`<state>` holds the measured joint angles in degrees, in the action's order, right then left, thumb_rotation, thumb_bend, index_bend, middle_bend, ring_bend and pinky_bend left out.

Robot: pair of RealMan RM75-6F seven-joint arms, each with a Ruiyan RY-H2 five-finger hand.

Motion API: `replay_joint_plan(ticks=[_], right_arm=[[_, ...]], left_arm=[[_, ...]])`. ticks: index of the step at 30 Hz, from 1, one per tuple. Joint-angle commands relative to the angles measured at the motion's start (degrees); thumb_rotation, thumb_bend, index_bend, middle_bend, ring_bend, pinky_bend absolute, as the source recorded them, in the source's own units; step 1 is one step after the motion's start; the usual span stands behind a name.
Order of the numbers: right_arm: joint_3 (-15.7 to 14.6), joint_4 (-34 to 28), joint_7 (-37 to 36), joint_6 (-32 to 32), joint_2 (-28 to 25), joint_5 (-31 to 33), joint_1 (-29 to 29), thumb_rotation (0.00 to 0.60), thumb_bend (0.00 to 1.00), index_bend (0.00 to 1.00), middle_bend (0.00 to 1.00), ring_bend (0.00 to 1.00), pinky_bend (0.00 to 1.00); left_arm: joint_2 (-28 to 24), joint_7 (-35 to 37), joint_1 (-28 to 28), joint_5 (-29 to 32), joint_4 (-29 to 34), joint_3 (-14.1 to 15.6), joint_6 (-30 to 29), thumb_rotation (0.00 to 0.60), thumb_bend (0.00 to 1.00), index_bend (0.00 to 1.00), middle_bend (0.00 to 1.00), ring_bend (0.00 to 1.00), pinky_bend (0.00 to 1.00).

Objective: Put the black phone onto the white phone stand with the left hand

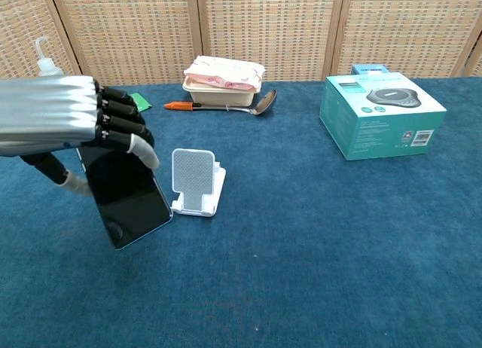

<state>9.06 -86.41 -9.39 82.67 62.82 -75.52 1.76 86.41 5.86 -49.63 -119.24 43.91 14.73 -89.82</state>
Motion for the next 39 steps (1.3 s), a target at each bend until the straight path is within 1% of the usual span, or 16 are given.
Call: replay_joint_plan(ticks=[1, 3, 7, 9, 12, 18, 28, 34, 39], right_arm=[[-0.06, 0.1, -0.89, 0.13, -0.3, -0.27, -0.21, 0.6, 0.05, 0.04, 0.0, 0.0, 0.0], [-0.05, 0.13, -1.34, 0.14, -0.43, -0.35, -0.26, 0.6, 0.05, 0.04, 0.0, 0.0, 0.0], [-0.08, 0.2, -2.19, 0.14, -0.68, -0.49, -0.38, 0.6, 0.05, 0.04, 0.0, 0.0, 0.0], [-0.1, 0.24, -2.65, 0.1, -0.8, -0.56, -0.43, 0.6, 0.05, 0.04, 0.0, 0.0, 0.0], [-0.14, 0.37, -4.01, -0.08, -1.15, -0.75, -0.52, 0.6, 0.05, 0.04, 0.0, 0.0, 0.0], [-0.22, 0.64, -5.51, -0.11, -1.53, -1.07, -0.67, 0.6, 0.05, 0.04, 0.0, 0.0, 0.0], [-0.15, 1.07, -6.68, -0.75, -1.82, -0.74, -0.63, 0.6, 0.05, 0.04, 0.0, 0.0, 0.0], [-0.15, 1.17, -6.9, -1.19, -1.9, -0.59, -0.51, 0.6, 0.05, 0.04, 0.0, 0.0, 0.0], [-0.12, 1.23, -7.25, -1.23, -1.97, -0.49, -0.56, 0.6, 0.05, 0.04, 0.0, 0.0, 0.0]], left_arm=[[-4.76, -23.66, -7.73, -7.26, 8.75, -3.79, 2.76, 0.6, 0.16, 0.44, 0.48, 0.53, 0.37], [-5.89, -27.77, -8.76, -7.67, 11.9, -4.2, 5.97, 0.6, 0.15, 0.44, 0.48, 0.53, 0.37], [-6.71, -34.42, -9.9, -7.91, 15.26, -5.33, 10.84, 0.6, 0.15, 0.44, 0.48, 0.52, 0.37], [-6.47, -36.98, -9.82, -7.45, 15.7, -5.9, 12.65, 0.6, 0.15, 0.44, 0.48, 0.52, 0.37], [-4.39, -43.3, -10.14, -7.78, 15.25, -6.65, 16.97, 0.6, 0.15, 0.44, 0.48, 0.52, 0.37], [-2.49, -47.21, -11.18, -8.34, 13.9, -6.82, 21.42, 0.6, 0.15, 0.44, 0.48, 0.52, 0.37], [-0.63, -46.99, -12.99, -8.05, 11.45, -7.16, 23.98, 0.6, 0.15, 0.44, 0.47, 0.52, 0.37], [0.59, -46.83, -13.45, -8.03, 10.46, -6.72, 24.7, 0.6, 0.15, 0.44, 0.46, 0.52, 0.37], [1.41, -46.67, -13.28, -8.02, 8.96, -5.98, 24.6, 0.6, 0.14, 0.42, 0.43, 0.52, 0.37]])
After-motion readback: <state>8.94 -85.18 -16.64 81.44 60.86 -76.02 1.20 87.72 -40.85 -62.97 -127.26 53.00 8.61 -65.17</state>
